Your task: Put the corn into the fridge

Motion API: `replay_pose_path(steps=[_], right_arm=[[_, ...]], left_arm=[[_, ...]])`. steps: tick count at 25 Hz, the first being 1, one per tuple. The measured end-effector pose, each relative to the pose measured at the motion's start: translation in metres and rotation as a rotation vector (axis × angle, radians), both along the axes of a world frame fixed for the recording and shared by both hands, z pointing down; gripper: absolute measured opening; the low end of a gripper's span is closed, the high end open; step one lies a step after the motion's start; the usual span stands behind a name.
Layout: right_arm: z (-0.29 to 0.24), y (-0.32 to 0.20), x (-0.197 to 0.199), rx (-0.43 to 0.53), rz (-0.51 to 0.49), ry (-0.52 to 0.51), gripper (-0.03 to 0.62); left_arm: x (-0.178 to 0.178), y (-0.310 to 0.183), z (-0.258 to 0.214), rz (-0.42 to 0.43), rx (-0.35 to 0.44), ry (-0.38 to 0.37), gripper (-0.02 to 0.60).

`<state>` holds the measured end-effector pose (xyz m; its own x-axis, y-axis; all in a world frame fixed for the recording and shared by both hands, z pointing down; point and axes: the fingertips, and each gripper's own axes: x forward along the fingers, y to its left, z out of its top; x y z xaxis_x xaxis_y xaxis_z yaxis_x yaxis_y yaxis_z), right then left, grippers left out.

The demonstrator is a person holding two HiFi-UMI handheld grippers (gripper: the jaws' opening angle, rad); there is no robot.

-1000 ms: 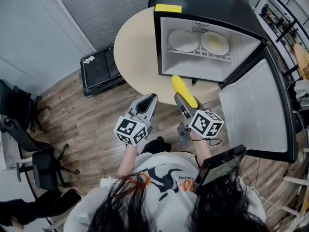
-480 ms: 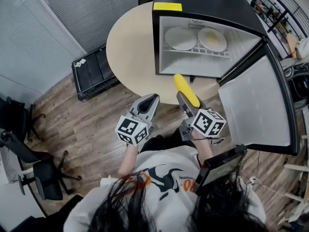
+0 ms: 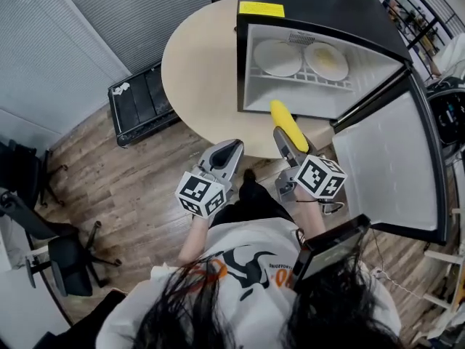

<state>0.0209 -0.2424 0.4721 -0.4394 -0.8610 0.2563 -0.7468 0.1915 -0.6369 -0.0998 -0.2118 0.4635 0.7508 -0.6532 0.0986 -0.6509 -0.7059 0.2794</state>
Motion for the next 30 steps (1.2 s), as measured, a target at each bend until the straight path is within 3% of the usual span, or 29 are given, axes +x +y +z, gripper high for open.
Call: replay_pose_path(steps=[7, 14, 30], right_arm=[[-0.016, -0.045, 0.0, 0.049, -0.008, 0.02, 0.26], [-0.033, -0.084, 0.012, 0.104, -0.006, 0.083, 0.259], [-0.028, -0.184, 0.013, 0.13, -0.083, 0.341, 0.259]], left_arm=[[-0.003, -0.016, -0.007, -0.026, 0.014, 0.01, 0.014], [0.014, -0.032, -0.005, 0.003, 0.015, 0.011, 0.014], [0.026, -0.074, -0.007, -0.005, 0.027, 0.002, 0.014]])
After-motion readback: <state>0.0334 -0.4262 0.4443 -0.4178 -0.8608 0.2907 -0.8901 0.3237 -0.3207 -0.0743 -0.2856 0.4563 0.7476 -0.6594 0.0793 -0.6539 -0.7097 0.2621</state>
